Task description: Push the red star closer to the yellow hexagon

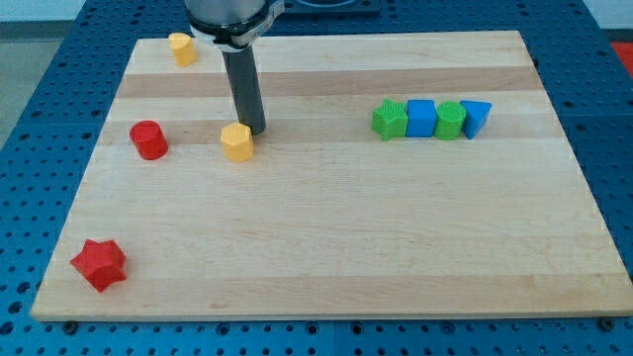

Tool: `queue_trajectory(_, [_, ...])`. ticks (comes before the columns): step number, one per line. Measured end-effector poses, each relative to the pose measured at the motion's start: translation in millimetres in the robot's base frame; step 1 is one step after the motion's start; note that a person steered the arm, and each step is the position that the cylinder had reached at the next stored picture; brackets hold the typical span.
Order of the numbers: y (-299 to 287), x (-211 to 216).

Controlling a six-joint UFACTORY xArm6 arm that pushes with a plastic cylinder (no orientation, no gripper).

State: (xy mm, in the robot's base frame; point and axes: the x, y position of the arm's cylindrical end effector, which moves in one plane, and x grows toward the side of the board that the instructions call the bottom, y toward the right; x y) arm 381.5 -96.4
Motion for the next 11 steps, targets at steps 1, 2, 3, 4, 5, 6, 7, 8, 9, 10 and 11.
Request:
queue_trajectory(1, [27.5, 0.5])
queue_trajectory(2, [39.0, 34.4])
queue_trajectory(3, [37.7, 88.0])
queue_trajectory(4, [29.1, 147.8])
queue_trajectory(5, [4.8, 204.3])
queue_trajectory(6, [-28.9, 236.0])
queue_trajectory(7, [-40.9, 237.4])
queue_trajectory(8, [-64.8, 236.6])
queue_trajectory(9, [-103.5, 237.1])
queue_trajectory(10, [-162.2, 235.9])
queue_trajectory(11, [-201.1, 235.5])
